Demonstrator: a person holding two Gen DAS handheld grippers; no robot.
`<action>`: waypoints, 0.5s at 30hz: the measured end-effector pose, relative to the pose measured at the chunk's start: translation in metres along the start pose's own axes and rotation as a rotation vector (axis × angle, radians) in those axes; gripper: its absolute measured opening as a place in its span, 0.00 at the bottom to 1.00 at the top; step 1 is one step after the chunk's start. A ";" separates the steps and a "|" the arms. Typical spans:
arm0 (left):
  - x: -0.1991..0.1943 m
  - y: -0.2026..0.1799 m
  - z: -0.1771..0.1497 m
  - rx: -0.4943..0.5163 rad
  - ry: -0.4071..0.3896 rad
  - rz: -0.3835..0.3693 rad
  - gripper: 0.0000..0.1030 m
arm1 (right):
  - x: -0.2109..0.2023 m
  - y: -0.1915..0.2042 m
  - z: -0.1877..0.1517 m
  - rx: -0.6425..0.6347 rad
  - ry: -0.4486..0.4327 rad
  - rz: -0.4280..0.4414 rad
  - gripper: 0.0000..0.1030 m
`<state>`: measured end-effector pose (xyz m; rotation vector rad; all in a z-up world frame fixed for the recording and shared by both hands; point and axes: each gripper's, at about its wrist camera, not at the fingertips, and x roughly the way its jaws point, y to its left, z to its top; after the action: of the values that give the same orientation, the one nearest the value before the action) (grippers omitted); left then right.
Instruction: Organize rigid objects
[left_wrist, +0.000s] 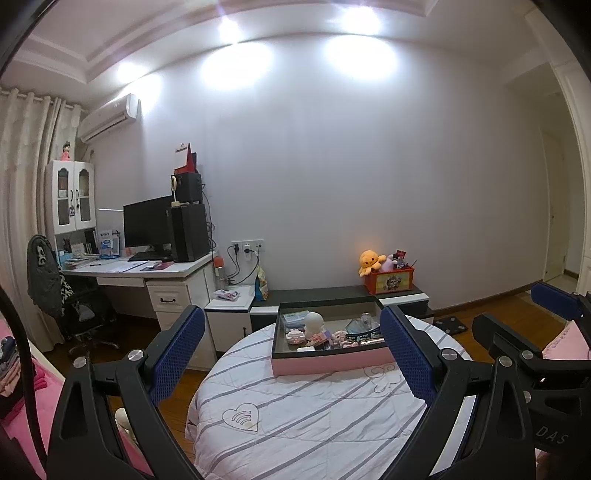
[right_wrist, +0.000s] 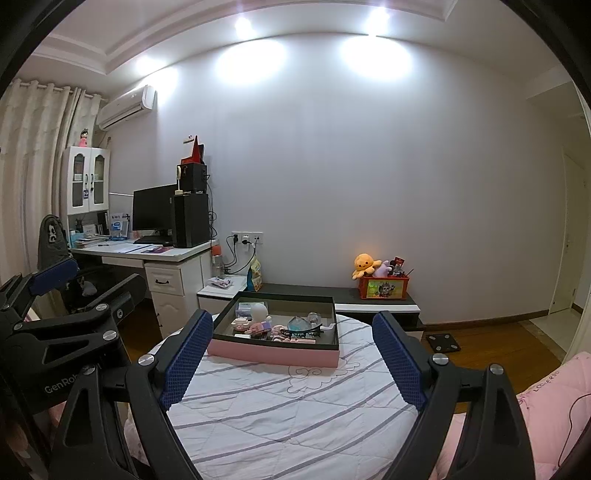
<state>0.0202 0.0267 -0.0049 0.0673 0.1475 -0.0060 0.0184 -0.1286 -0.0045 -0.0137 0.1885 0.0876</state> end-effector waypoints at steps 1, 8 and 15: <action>0.000 -0.001 0.000 -0.001 -0.001 0.000 0.94 | 0.000 -0.001 0.000 0.001 0.000 0.002 0.87; 0.000 -0.002 0.000 0.001 -0.031 0.008 0.94 | 0.002 0.000 0.001 0.004 -0.002 0.001 0.87; 0.001 -0.001 0.000 -0.004 -0.036 0.009 0.94 | 0.003 -0.001 0.001 0.006 -0.001 0.001 0.87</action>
<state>0.0212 0.0254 -0.0051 0.0636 0.1114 0.0019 0.0220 -0.1291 -0.0037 -0.0074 0.1878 0.0881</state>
